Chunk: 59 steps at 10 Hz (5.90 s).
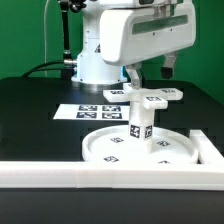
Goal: Assemble round table
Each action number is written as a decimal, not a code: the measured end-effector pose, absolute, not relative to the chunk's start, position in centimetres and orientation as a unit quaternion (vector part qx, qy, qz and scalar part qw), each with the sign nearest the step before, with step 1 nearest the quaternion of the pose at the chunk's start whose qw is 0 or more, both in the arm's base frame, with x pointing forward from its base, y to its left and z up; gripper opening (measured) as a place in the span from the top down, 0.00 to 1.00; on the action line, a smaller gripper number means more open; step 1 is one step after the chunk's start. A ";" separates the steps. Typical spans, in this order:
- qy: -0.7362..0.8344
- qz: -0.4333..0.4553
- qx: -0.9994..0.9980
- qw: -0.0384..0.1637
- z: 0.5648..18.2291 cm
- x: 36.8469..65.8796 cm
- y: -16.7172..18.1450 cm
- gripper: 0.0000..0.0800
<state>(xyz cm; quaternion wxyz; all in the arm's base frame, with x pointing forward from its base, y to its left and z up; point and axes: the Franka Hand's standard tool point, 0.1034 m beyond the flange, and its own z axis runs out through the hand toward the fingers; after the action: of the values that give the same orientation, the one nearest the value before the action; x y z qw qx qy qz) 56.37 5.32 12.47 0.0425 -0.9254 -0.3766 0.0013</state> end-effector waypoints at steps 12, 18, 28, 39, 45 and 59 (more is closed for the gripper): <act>-0.453 -0.010 -0.891 0.031 10.8 56.7 3.7 0.19; -0.450 -0.007 -0.893 0.032 10.4 56.5 3.2 0.45; -0.147 -0.009 -0.987 0.065 10.3 56.4 1.8 0.45; 0.323 -0.006 -0.943 0.080 10.4 56.5 1.9 0.45; 0.565 0.004 -0.819 0.098 10.3 56.3 2.2 0.45; 0.615 0.045 -0.779 0.112 13.0 56.5 4.5 0.19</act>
Offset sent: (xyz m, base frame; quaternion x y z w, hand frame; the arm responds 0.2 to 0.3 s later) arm 0.0072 -0.0044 -0.0040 -0.0311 0.0399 -0.1476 0.9877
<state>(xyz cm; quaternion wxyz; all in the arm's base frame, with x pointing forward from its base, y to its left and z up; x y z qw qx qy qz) 56.55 4.49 12.99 0.1118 -0.7792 0.6151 0.0450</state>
